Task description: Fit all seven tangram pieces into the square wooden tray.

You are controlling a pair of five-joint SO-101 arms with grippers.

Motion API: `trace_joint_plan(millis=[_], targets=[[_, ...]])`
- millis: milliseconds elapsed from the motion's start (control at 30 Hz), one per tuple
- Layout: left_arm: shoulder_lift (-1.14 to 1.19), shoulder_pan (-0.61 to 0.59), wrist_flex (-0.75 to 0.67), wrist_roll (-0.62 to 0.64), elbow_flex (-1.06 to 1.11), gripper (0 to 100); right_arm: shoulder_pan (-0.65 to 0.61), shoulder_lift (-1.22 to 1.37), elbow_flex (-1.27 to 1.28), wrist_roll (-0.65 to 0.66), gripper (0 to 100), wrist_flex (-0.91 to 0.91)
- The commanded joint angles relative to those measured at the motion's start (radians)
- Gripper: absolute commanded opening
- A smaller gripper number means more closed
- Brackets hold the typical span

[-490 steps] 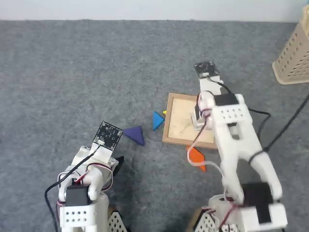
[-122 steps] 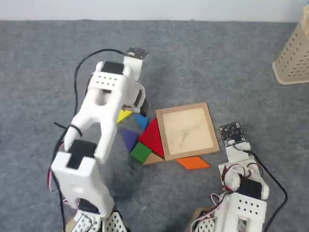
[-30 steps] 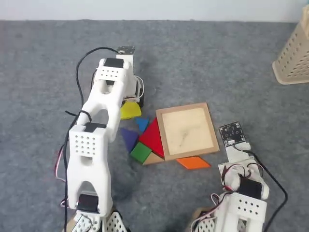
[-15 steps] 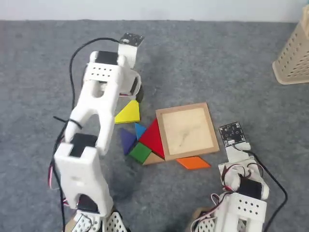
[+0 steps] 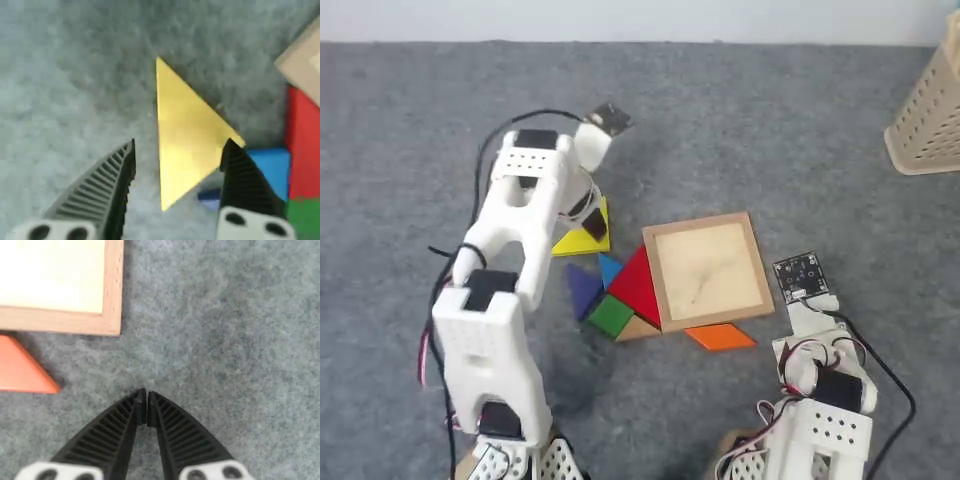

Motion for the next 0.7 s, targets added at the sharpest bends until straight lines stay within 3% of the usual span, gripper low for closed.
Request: trace_joint_plan(millis=[0, 267, 667], targets=[[0.026, 0.017, -0.041, -0.023, -0.005, 26, 0.008, -0.015, -0.009, 0.021, 0.9, 0.01], [0.066, 0.028, -0.063, -0.021, -0.005, 26, 0.007, -0.015, -0.009, 0.021, 0.9, 0.01], [0.075, 0.028, 0.094, -0.026, 0.002, 26, 0.007, -0.015, -0.009, 0.021, 0.9, 0.01]])
